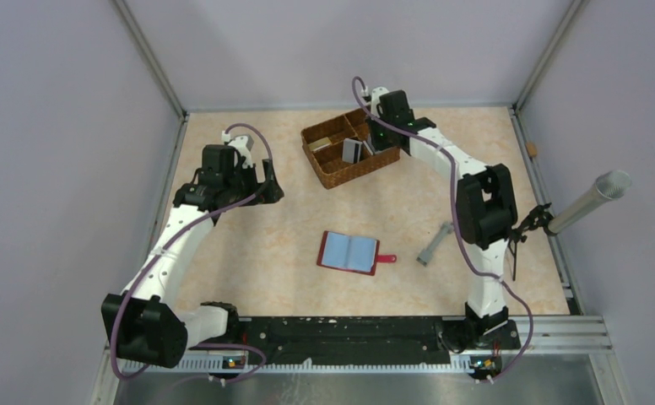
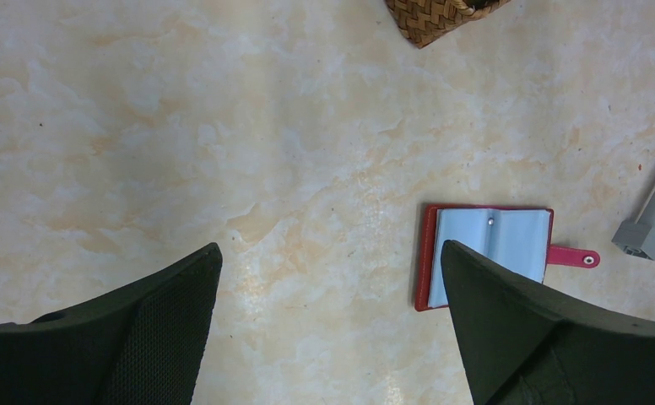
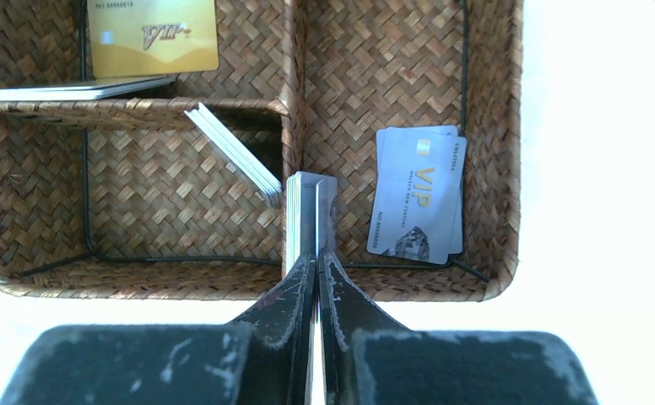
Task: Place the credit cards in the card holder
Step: Pick up the credit card from the storage box.
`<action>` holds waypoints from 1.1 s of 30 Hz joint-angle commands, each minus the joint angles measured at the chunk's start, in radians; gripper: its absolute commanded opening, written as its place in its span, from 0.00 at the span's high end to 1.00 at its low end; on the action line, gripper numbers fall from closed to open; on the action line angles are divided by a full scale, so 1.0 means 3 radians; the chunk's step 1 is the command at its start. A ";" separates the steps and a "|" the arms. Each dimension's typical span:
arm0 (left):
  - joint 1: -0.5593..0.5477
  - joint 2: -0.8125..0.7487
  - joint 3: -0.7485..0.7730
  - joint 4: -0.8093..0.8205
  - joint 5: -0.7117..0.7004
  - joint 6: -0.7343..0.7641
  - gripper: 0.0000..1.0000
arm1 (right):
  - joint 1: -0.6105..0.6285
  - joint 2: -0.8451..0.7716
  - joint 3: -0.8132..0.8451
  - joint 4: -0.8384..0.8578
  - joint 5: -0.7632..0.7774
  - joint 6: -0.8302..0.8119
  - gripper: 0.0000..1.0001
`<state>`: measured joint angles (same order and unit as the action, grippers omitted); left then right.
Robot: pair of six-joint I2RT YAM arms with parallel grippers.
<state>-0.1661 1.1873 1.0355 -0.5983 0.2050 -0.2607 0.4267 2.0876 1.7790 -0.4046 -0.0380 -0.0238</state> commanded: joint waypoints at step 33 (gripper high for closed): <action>-0.0853 -0.0571 -0.0327 0.0766 0.1734 0.0378 0.01 | 0.0131 -0.2846 -0.2022 -0.0246 -0.2121 0.0555 1.00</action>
<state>-0.3145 1.0393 0.9527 -0.4767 0.4858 -0.1902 0.4515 1.2987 1.2610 -0.4400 -0.2741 0.0834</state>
